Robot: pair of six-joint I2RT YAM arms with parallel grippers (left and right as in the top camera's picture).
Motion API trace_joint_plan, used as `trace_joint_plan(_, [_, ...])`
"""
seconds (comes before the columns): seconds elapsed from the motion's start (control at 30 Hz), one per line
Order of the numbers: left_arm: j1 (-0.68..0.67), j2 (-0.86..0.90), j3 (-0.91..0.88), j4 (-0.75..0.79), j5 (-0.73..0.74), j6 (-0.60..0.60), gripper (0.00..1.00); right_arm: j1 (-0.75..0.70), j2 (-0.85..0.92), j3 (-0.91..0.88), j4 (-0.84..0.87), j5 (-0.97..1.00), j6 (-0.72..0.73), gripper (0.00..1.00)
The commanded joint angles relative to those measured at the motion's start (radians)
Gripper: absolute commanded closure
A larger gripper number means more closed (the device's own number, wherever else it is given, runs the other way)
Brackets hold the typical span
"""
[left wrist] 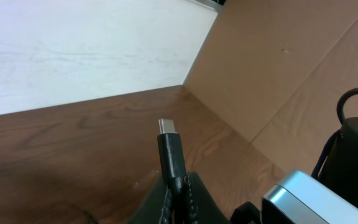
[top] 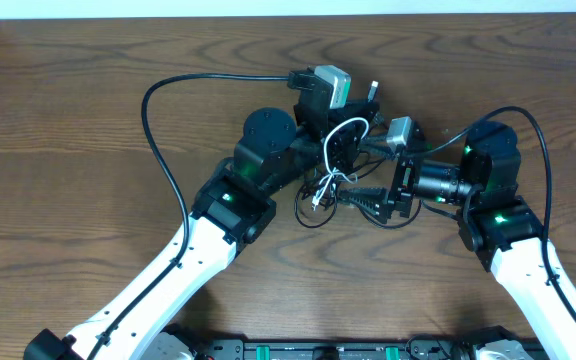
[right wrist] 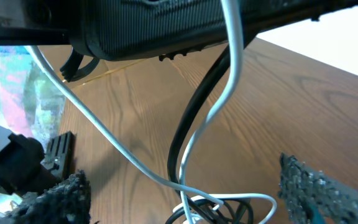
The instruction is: Untangle cables
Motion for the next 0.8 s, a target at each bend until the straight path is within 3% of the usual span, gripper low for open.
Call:
trace_joint_plan(0.0, [-0.013,-0.02,0.001,0.011,0.013,-0.016,0.92,0.006,-0.011,0.005,0.005,0.001,-0.018,0.12])
trace_joint_plan(0.2, [-0.022,-0.016,0.001,0.011,0.013,-0.016,0.92,0.007,-0.011,0.005,0.007,0.023,-0.018,0.39])
trace_joint_plan(0.5, [-0.022,-0.016,0.001,0.003,-0.031,0.005,0.92,0.007,-0.011,0.005,0.007,0.027,-0.018,0.91])
trace_joint_plan(0.57, [-0.022,-0.016,0.001,-0.015,-0.072,0.058,0.92,0.007,-0.011,0.006,0.006,0.026,-0.017,0.98])
trace_joint_plan(0.77, [-0.022,-0.016,0.001,-0.08,-0.16,0.089,0.92,0.007,-0.011,0.005,0.006,0.026,-0.006,0.99])
